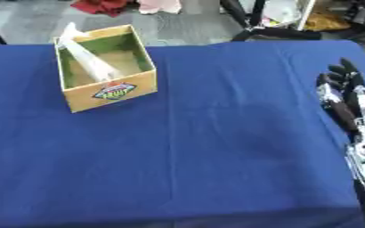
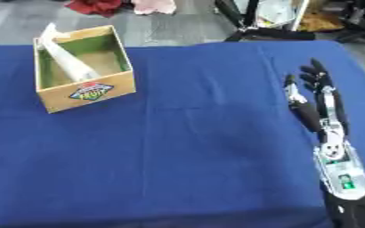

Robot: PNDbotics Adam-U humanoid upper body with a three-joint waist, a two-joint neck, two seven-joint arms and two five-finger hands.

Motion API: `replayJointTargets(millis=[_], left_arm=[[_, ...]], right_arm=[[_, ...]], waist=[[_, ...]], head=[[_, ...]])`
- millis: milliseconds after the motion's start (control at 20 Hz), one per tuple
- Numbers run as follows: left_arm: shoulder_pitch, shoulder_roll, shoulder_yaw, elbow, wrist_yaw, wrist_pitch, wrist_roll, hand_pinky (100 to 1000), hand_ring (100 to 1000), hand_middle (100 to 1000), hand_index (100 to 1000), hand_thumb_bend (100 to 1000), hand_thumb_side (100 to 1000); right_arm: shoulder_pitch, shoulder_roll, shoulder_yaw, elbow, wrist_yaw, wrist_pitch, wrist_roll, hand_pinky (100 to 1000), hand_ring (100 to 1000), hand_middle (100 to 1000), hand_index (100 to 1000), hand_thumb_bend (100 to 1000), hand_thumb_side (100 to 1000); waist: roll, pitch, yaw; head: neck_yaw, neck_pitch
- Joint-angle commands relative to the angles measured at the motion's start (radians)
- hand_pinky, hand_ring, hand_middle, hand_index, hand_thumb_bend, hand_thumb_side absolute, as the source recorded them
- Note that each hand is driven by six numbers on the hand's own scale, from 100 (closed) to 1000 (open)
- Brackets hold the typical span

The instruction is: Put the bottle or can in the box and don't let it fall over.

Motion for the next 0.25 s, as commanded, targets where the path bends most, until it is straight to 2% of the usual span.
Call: replayJointTargets(millis=[50, 250], left_arm=[[-0.009, 0.022, -0.007, -0.012, 0.004, -0.005, -0.006, 827, 774, 863, 937, 661, 871], [-0.007, 0.019, -0.006, -0.011, 0.008, -0.006, -0.004, 826, 773, 862, 936, 676, 899]], right_arm=[[0.003, -0.002, -0.015, -0.029, -0.017, -0.008, -0.003, 910, 885, 847, 1000, 191, 582], [0.021, 0.012, -0.016, -0.041, -0.029, -0.014, -0.002, 909, 881, 843, 999, 183, 589]], waist=[[0.002, -0.015, -0.002], [0.003, -0.015, -0.002]], head=[[0.005, 0.005], [0.009, 0.005]])
